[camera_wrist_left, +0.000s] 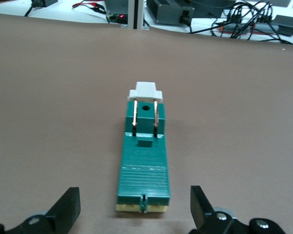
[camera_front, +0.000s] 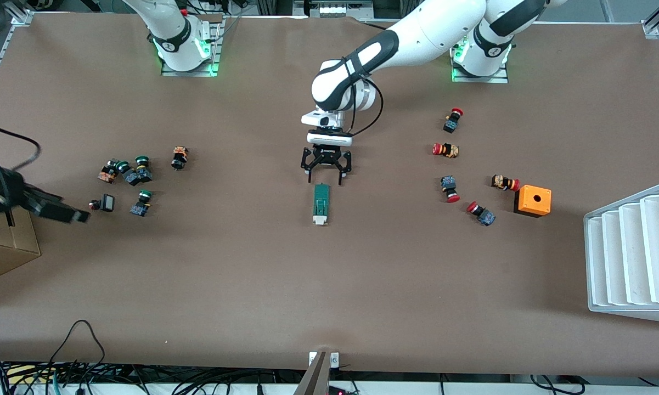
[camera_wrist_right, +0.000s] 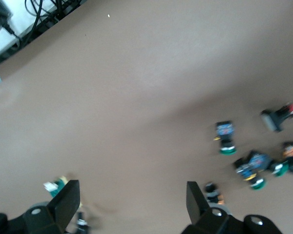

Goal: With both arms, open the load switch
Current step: 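Reach the right gripper toward the white lever while the left gripper holds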

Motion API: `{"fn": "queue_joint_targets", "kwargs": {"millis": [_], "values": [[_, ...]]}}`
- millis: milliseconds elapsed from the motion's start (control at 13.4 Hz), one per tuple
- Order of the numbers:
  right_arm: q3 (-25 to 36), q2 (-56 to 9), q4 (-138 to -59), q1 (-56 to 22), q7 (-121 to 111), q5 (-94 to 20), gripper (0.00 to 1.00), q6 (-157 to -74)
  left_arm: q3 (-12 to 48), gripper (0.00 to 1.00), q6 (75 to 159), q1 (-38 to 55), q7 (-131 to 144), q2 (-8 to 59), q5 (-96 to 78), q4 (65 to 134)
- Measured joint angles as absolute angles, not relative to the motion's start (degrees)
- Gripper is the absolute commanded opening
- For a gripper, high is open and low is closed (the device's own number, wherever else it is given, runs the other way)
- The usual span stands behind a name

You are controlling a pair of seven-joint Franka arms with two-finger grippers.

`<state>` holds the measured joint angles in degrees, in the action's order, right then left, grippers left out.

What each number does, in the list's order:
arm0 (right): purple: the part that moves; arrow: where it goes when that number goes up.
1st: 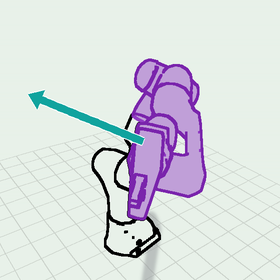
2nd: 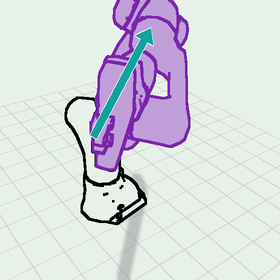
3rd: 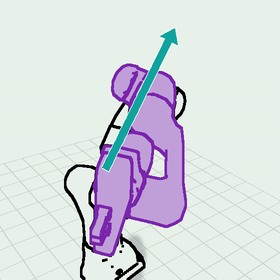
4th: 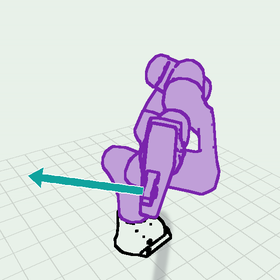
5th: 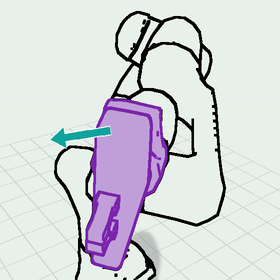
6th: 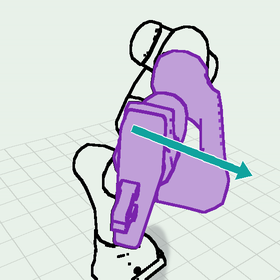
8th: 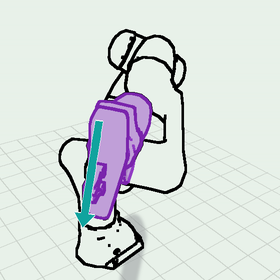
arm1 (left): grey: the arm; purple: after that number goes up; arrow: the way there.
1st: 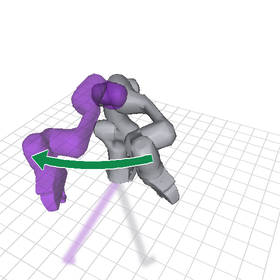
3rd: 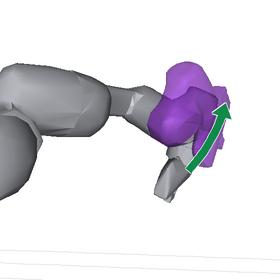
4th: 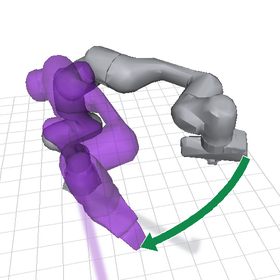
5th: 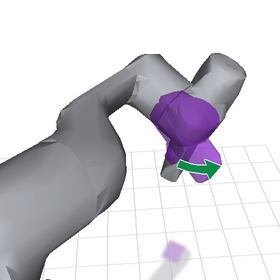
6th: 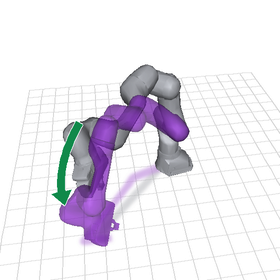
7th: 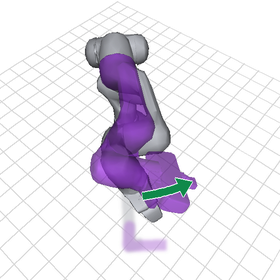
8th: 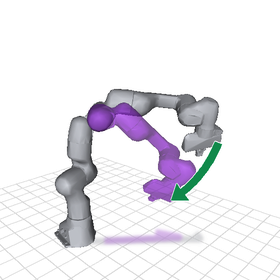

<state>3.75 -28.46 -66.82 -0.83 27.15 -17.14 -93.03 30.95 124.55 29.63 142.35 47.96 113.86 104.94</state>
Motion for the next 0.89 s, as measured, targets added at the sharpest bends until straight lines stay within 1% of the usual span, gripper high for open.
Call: {"fn": "queue_joint_targets", "kwargs": {"millis": [223, 446, 744, 893], "values": [[0.9, -34.7, -63.4, -4.3, 43.3, -17.4, 0.97, -97.9, 30.9, 0.99, 121.9, 30.5, 145.3, 49.4, 118.3, 104.8], [-2.0, -39.2, -62.6, -6.6, 56.2, -17.4, 0.97, -103.9, 30.9, 0.99, 119.9, 31.4, 145.8, 50.6, 120.4, 104.4], [-2.7, -43.8, -62.2, -11.8, 70.9, -17.4, 0.97, -110.4, 30.5, 0.98, 118.8, 31.6, 145.8, 50.9, 123.5, 104.2], [-2.7, -46.4, -62.2, -15.0, 77.7, -17.4, 0.97, -114.0, 29.3, 0.98, 118.2, 31.7, 145.8, 50.9, 125.8, 104.1]]}}
